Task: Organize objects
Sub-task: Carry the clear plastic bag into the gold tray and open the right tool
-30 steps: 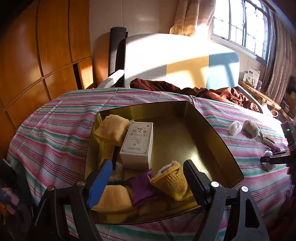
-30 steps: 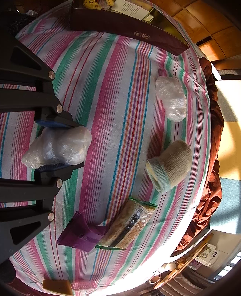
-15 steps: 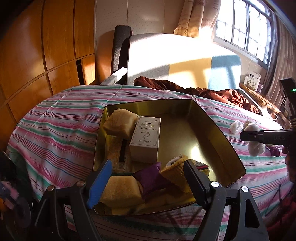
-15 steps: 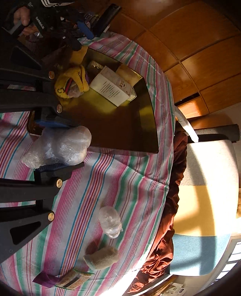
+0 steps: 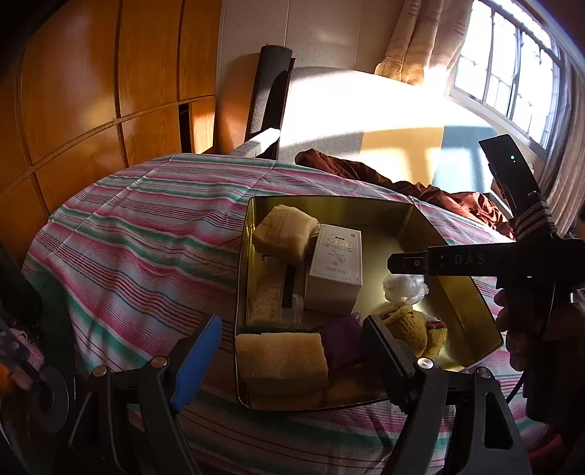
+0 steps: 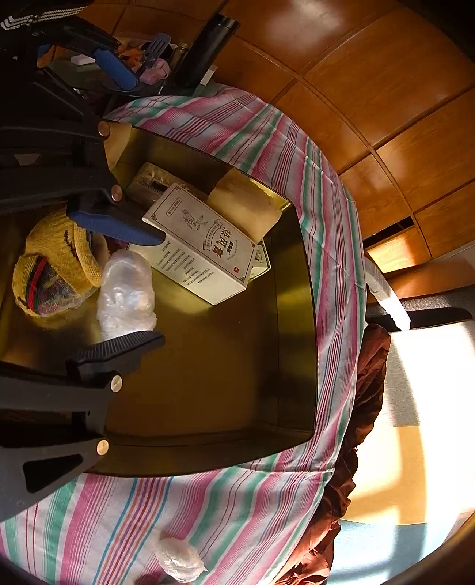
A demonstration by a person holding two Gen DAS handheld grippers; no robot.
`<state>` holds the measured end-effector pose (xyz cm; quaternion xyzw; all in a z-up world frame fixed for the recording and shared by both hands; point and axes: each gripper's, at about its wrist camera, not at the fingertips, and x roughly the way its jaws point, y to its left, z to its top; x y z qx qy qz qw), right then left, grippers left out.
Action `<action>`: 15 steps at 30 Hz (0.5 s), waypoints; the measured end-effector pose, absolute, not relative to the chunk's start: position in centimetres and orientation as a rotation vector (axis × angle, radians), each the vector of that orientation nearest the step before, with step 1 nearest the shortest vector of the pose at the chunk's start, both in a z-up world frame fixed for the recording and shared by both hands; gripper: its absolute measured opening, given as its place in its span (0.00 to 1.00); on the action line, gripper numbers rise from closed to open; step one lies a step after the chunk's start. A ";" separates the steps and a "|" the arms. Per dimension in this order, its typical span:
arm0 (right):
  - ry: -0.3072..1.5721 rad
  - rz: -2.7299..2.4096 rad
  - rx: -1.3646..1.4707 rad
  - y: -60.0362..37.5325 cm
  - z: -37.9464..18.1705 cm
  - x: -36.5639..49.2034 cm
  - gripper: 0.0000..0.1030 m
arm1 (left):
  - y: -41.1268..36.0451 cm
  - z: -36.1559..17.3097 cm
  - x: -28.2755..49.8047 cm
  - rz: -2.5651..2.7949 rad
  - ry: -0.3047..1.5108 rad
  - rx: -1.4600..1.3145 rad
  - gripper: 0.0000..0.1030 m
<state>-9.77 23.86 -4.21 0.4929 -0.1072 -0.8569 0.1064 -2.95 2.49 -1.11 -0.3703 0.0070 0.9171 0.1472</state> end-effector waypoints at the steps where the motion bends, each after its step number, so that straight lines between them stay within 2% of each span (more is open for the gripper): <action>1: -0.306 -2.526 1.450 23.8 -4.2 -9.5 0.56 | 2.4 -1.1 -3.0 2.641 0.019 -1.067 0.77; 5: -0.247 -2.572 1.425 24.0 -3.5 -8.1 0.62 | 2.5 -1.1 -3.0 2.642 0.020 -1.063 0.78; 7: -0.215 -2.603 1.410 24.4 -3.0 -7.3 0.73 | 2.7 -1.0 -2.9 2.641 0.027 -1.060 0.78; 9: -0.179 -2.637 1.398 25.0 -2.7 -6.4 0.78 | 3.0 -0.9 -2.8 2.637 0.032 -1.056 0.78; 15: -0.178 -2.719 1.377 28.0 -1.9 -3.9 0.81 | 4.1 -0.7 -2.1 2.619 0.068 -1.047 0.79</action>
